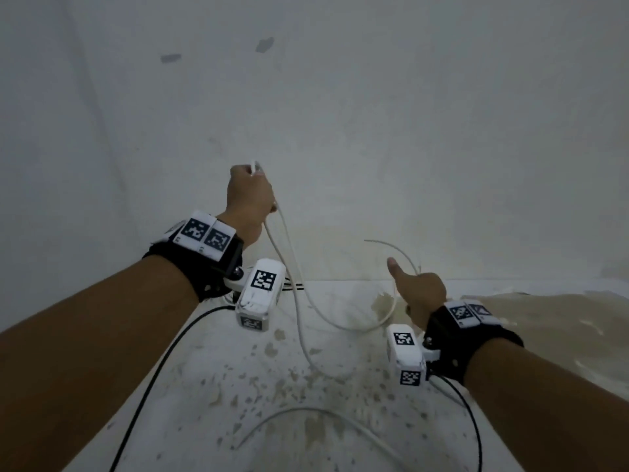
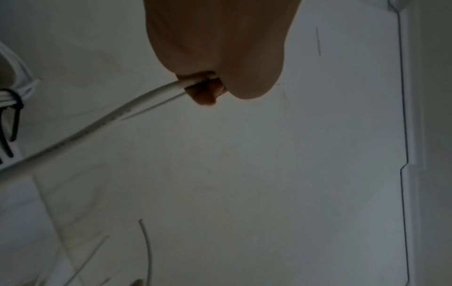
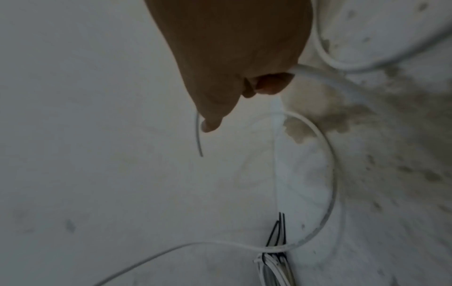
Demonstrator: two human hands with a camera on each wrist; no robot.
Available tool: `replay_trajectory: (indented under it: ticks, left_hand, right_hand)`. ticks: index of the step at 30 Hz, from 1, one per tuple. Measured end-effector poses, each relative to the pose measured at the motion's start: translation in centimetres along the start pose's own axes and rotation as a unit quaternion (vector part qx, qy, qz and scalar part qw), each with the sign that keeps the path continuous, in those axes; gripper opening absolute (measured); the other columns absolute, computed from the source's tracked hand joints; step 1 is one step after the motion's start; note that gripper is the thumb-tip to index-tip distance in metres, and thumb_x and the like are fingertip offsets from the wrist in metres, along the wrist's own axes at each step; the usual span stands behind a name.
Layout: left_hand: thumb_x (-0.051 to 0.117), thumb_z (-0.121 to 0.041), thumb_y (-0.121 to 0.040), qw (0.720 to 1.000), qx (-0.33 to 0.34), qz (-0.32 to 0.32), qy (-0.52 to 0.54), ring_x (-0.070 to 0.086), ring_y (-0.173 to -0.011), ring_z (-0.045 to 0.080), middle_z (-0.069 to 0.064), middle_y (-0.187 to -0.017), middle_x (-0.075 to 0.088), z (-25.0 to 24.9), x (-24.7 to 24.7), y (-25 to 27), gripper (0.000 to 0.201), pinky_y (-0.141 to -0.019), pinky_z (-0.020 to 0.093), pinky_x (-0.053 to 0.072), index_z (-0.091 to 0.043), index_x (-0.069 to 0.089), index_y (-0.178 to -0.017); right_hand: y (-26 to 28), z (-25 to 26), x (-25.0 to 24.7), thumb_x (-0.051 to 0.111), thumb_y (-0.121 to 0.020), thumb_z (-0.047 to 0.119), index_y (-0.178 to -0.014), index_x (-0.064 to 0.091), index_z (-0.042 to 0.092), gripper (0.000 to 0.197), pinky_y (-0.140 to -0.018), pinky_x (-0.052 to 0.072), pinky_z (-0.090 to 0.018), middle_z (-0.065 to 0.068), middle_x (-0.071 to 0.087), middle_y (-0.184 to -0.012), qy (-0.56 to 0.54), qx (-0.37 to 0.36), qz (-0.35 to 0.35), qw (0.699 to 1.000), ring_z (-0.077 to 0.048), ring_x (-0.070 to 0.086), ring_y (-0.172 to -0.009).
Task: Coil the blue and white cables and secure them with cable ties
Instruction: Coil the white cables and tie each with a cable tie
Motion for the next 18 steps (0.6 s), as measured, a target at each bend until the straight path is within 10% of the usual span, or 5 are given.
replay_trajectory:
  ticks: [3,7,12,15,18]
  left_hand:
    - [0.041,-0.009,-0.102,0.985,-0.031,0.145,-0.087,0.052,-0.069,0.013,0.006,-0.088,0.053,0.1,2.2,0.8,0.008,-0.059,0.023,0.044,-0.012,0.048,-0.104]
    - [0.04,-0.025,-0.104,0.881,-0.051,0.334,-0.332,0.05,-0.121,0.033,0.02,-0.139,0.047,2.6,5.1,3.5,0.043,-0.099,0.033,0.038,0.008,0.048,-0.132]
    - [0.039,-0.048,-0.102,0.826,-0.156,0.399,-0.366,0.056,-0.054,0.015,0.006,-0.07,0.061,4.7,4.4,8.8,0.05,-0.054,0.021,0.046,-0.004,0.059,-0.09]
    - [0.034,-0.062,-0.097,0.783,-0.308,0.472,-0.265,0.07,-0.063,0.017,0.013,-0.077,0.072,5.3,3.7,12.6,0.071,-0.054,0.022,0.054,0.002,0.062,-0.101]
    - [0.047,-0.032,-0.103,0.855,-0.428,0.29,0.042,0.066,-0.075,0.038,0.032,-0.099,0.062,6.3,4.5,12.6,0.043,-0.071,0.046,0.06,0.001,0.042,-0.131]
  right_hand:
    - [0.1,2.2,-0.9,0.046,-0.093,0.063,-0.079,0.063,0.002,0.065,-0.044,0.032,-0.026,-0.006,0.041,-0.055,-0.186,-0.016,0.021,0.982,-0.02,0.037,-0.047]
    - [1.5,4.8,-3.1,0.035,-0.104,0.045,-0.08,0.058,0.007,0.05,-0.043,0.016,-0.021,0.001,0.027,-0.048,-0.345,-0.04,0.064,0.936,-0.013,0.02,-0.04]
    - [2.4,6.3,-4.9,0.031,-0.105,0.042,-0.077,0.051,0.012,0.046,-0.04,0.017,-0.02,0.004,0.027,-0.042,-0.51,-0.005,-0.003,0.86,-0.011,0.02,-0.033]
    - [3.2,6.8,-3.4,0.03,-0.105,0.042,-0.076,0.05,0.012,0.047,-0.04,0.016,-0.018,0.002,0.026,-0.048,-0.584,0.025,-0.01,0.811,-0.012,0.02,-0.036]
    - [4.6,6.6,-1.1,0.029,-0.106,0.037,-0.079,0.054,0.009,0.046,-0.039,0.017,-0.019,0.002,0.026,-0.048,-0.6,0.052,0.041,0.798,-0.012,0.018,-0.036]
Point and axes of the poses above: each hand's wrist, its own y-axis away from the middle knuckle, its own x-axis out of the palm, z = x × y, the point moved 1 cm from there along -y, towards the middle knuckle
